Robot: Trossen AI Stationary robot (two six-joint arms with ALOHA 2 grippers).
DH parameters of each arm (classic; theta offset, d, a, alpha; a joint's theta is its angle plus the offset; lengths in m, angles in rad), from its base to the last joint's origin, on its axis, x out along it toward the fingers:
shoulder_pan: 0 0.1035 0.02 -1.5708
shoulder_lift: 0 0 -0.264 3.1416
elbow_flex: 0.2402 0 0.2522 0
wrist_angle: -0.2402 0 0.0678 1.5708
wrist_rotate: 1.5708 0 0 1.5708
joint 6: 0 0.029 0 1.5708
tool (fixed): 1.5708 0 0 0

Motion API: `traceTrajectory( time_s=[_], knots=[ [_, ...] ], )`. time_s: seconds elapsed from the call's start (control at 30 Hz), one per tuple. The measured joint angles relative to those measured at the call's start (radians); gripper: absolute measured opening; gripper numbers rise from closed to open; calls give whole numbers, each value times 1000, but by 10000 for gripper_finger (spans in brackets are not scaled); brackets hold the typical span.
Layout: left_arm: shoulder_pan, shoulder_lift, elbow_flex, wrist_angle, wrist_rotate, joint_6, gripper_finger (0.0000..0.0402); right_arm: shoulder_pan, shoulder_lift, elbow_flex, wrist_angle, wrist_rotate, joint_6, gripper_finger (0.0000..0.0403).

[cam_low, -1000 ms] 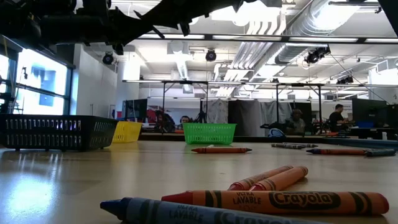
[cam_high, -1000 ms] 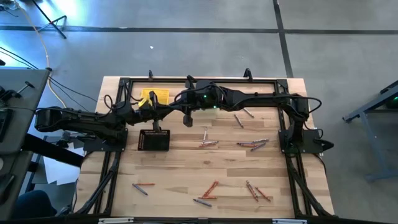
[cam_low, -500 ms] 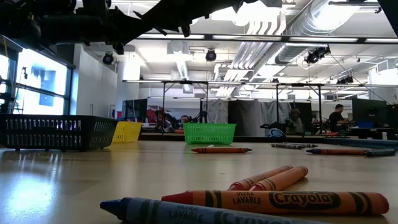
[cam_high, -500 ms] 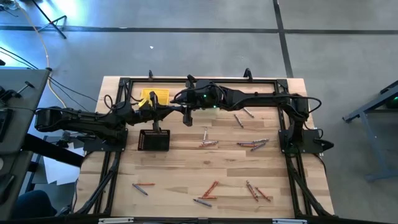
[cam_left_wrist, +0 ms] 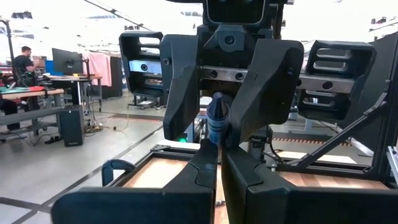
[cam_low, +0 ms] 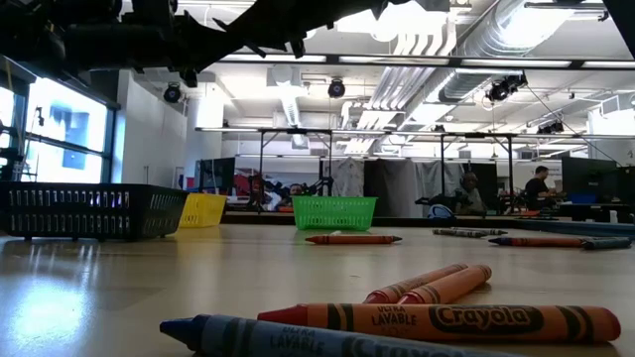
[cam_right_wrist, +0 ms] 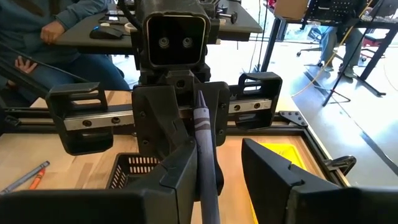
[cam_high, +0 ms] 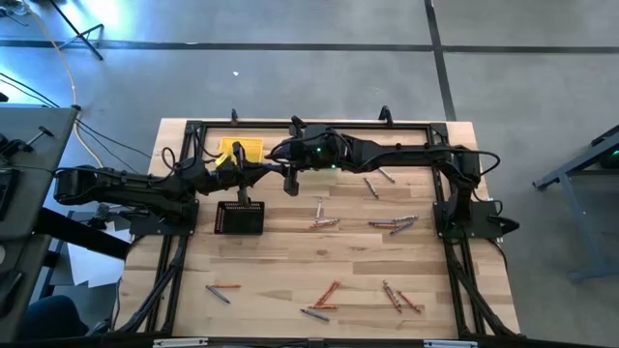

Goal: Sort crayons
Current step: Put the blue crayon into the yellow bin

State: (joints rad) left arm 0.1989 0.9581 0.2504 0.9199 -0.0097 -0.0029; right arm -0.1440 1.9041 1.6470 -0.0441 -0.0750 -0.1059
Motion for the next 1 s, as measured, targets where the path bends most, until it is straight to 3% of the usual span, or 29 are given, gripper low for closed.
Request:
traceTrajectory(
  time_s=[0.53, 1.0],
  knots=[
    [1, 0, 0, 5, 18, -19, 7, 0, 0, 0, 0, 0, 0, 122],
    [1, 0, 0, 5, 6, -31, 104, 1, 0, 0, 0, -4, 4, 113]
  ],
)
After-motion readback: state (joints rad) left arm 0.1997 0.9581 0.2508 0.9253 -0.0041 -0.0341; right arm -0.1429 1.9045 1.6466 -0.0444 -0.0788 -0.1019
